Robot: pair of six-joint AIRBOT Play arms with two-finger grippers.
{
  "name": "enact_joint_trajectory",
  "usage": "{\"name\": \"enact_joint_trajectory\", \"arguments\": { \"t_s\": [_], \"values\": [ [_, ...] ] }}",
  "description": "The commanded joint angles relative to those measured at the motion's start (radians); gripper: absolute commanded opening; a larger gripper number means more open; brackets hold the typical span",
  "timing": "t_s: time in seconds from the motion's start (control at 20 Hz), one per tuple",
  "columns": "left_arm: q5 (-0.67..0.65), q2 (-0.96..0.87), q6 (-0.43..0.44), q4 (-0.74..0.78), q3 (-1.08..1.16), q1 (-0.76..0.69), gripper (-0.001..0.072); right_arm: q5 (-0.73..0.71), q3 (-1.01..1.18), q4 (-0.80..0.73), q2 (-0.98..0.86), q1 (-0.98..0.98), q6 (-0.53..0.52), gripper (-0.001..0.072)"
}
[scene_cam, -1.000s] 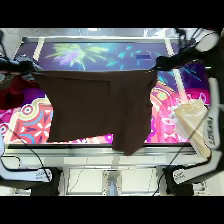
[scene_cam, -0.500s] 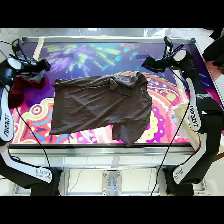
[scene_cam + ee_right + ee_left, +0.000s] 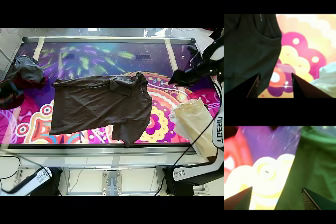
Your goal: Fold the shirts.
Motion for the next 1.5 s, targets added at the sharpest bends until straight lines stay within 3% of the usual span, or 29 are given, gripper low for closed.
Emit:
{"name": "enact_joint_trajectory", "arguments": {
  "t_s": [0.0, 0.15, 0.3, 0.6, 0.75, 1.1, 1.2, 1.3, 1.4, 1.45],
  "values": [
    [-0.006, 0.338, -0.024, -0.011, -0.473, 0.137, 0.0691, -0.149, -0.381, 0.098, 0.177, -0.028, -0.087, 0.0428],
    [-0.006, 0.526, -0.194, -0.070, -0.739, 0.193, 0.0690, -0.409, -0.752, 0.347, 0.303, -0.028, -0.194, 0.0428],
    [-0.005, 0.539, -0.210, -0.270, -0.836, 0.196, 0.0690, -0.557, -0.906, 0.443, 0.341, -0.028, -0.202, 0.0429],
    [0.035, 0.360, -0.209, -0.380, -0.841, 0.196, 0.0690, -0.576, -0.887, 0.457, 0.343, -0.028, -0.203, 0.0430],
    [0.114, 0.298, -0.142, -0.526, -0.841, 0.195, 0.0689, -0.566, -0.887, 0.457, 0.343, -0.028, -0.203, 0.0430],
    [0.195, 0.170, -0.115, -0.532, -0.841, 0.171, 0.0676, -0.546, -0.887, 0.500, 0.343, -0.028, -0.203, 0.0429],
    [0.244, 0.138, -0.115, -0.541, -0.841, 0.123, 0.0514, -0.546, -0.887, 0.526, 0.343, -0.028, -0.203, 0.0429],
    [0.320, 0.119, -0.115, -0.588, -0.841, 0.066, 0.0456, -0.544, -0.887, 0.532, 0.343, -0.028, -0.203, 0.0429],
    [0.392, 0.113, -0.115, -0.630, -0.841, 0.011, 0.0442, -0.538, -0.887, 0.531, 0.343, -0.028, -0.202, 0.0428],
    [0.419, 0.113, -0.115, -0.629, -0.840, -0.011, 0.0270, -0.532, -0.887, 0.531, 0.343, -0.028, -0.202, 0.0428]
  ]
}}
